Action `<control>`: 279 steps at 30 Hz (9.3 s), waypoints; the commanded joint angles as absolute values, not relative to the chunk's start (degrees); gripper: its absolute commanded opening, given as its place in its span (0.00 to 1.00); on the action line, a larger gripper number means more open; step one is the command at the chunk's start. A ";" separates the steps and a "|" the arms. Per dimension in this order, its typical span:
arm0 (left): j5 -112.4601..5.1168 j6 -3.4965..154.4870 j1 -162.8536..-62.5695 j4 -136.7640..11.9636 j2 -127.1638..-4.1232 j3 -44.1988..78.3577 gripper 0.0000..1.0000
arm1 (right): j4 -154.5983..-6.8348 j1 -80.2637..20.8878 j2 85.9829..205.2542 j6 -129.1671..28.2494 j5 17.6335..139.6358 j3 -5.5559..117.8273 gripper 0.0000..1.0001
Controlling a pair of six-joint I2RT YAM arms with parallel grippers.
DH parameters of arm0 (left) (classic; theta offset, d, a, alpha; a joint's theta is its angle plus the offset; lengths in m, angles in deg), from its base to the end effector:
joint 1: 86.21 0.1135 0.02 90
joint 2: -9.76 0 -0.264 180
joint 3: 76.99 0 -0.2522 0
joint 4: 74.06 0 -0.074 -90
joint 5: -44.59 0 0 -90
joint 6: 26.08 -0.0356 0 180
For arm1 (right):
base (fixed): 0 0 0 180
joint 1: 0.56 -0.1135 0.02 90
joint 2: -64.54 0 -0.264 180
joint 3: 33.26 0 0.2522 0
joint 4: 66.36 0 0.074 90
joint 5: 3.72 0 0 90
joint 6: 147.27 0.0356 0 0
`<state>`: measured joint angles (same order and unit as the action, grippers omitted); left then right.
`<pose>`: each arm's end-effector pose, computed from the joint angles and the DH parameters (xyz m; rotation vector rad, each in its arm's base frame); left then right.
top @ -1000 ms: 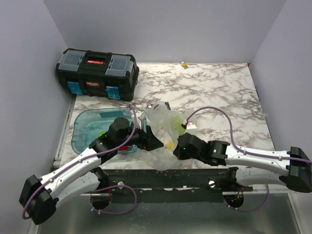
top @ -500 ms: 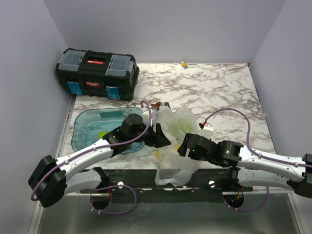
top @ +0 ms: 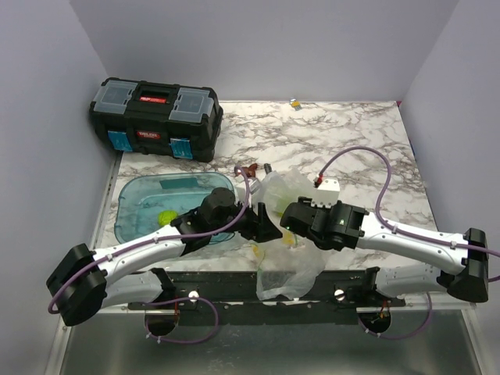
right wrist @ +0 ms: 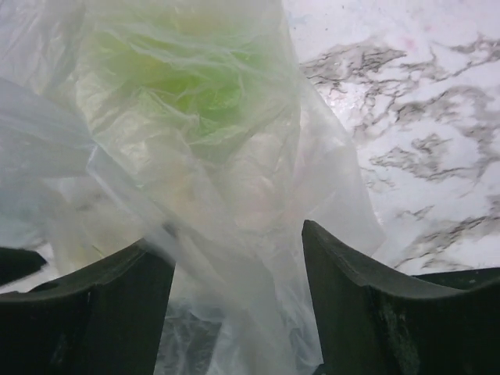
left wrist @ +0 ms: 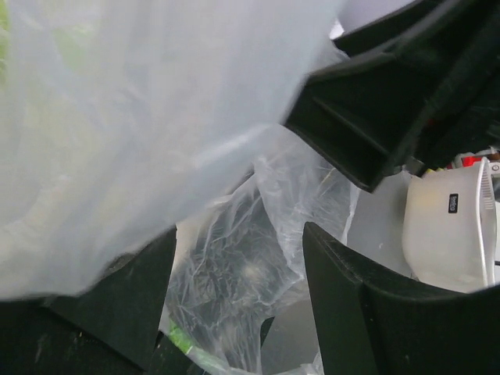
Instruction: Take the fake fruits out of the plastic bag
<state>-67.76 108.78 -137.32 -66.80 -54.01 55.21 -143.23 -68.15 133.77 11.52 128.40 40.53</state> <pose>0.1427 -0.1984 0.2388 0.4134 2.2214 -1.3933 0.1015 0.1835 0.2847 0.1655 2.3498 0.0033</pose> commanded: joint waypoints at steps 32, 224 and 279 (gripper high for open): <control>-35.86 96.14 -150.63 -88.29 -76.85 50.41 0.49 | -126.94 -66.29 124.83 -6.31 122.67 38.08 0.01; -37.87 107.64 -106.28 -38.13 -50.01 53.04 0.02 | -120.45 -66.24 99.87 -0.01 117.72 16.90 0.01; -59.12 104.26 -144.35 -82.79 -61.38 56.89 0.57 | -112.54 -66.22 103.81 -5.02 108.26 16.20 0.01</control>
